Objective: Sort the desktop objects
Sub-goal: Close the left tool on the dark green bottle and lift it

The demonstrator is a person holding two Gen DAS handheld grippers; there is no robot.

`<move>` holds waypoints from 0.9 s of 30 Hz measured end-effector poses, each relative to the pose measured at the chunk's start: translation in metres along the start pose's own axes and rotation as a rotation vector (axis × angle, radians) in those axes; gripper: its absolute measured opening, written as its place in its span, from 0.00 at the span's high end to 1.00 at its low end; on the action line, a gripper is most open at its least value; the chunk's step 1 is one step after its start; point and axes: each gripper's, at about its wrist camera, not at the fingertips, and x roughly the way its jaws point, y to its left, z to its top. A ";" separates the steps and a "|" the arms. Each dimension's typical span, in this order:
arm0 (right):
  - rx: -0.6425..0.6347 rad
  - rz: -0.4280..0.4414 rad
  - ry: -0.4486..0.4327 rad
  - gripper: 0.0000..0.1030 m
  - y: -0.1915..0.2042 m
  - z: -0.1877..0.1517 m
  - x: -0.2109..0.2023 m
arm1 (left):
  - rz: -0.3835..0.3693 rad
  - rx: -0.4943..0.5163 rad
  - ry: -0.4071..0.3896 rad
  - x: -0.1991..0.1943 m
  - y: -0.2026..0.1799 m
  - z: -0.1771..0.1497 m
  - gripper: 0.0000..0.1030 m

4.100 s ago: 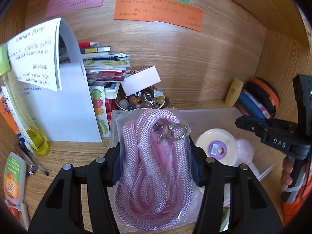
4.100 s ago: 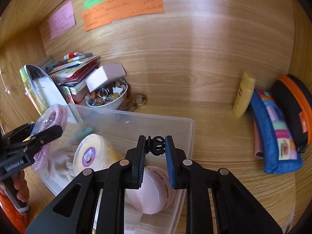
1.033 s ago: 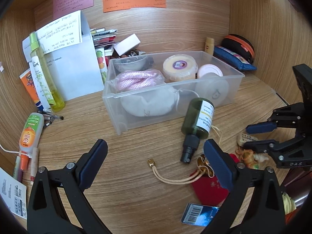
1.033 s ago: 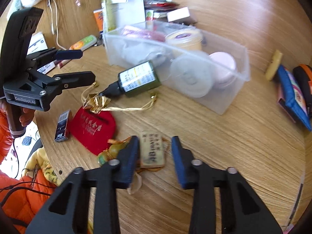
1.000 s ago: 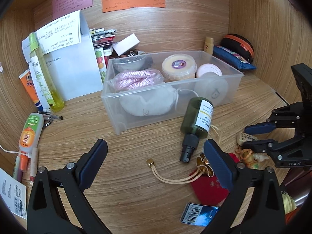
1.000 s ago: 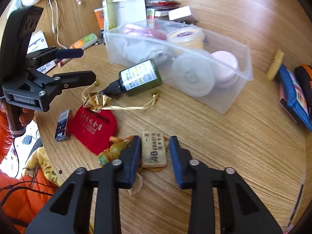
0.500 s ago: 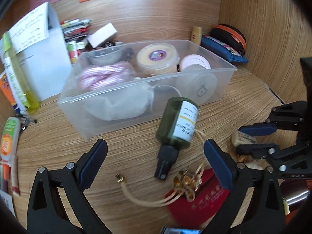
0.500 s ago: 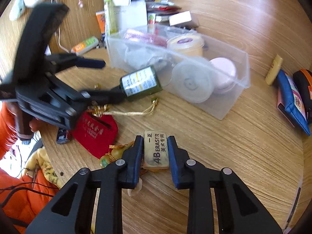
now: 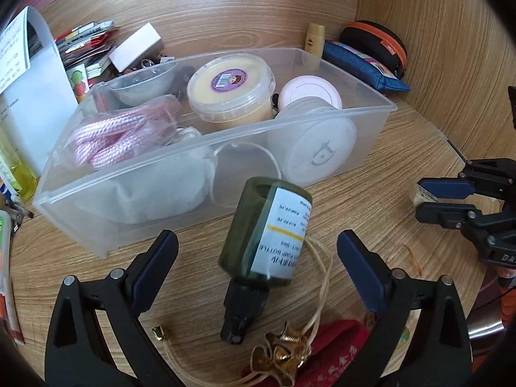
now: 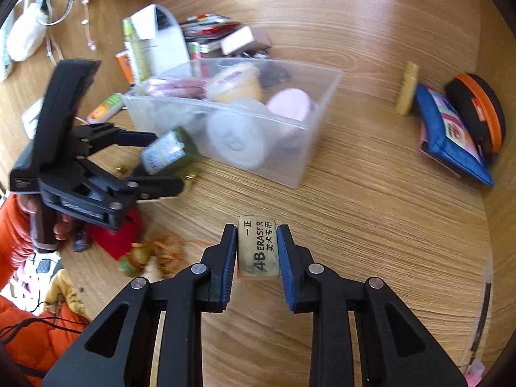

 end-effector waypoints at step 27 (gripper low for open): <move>-0.008 -0.032 -0.072 0.78 0.001 0.026 -0.012 | -0.052 -0.034 -0.073 -0.023 0.005 -0.001 0.58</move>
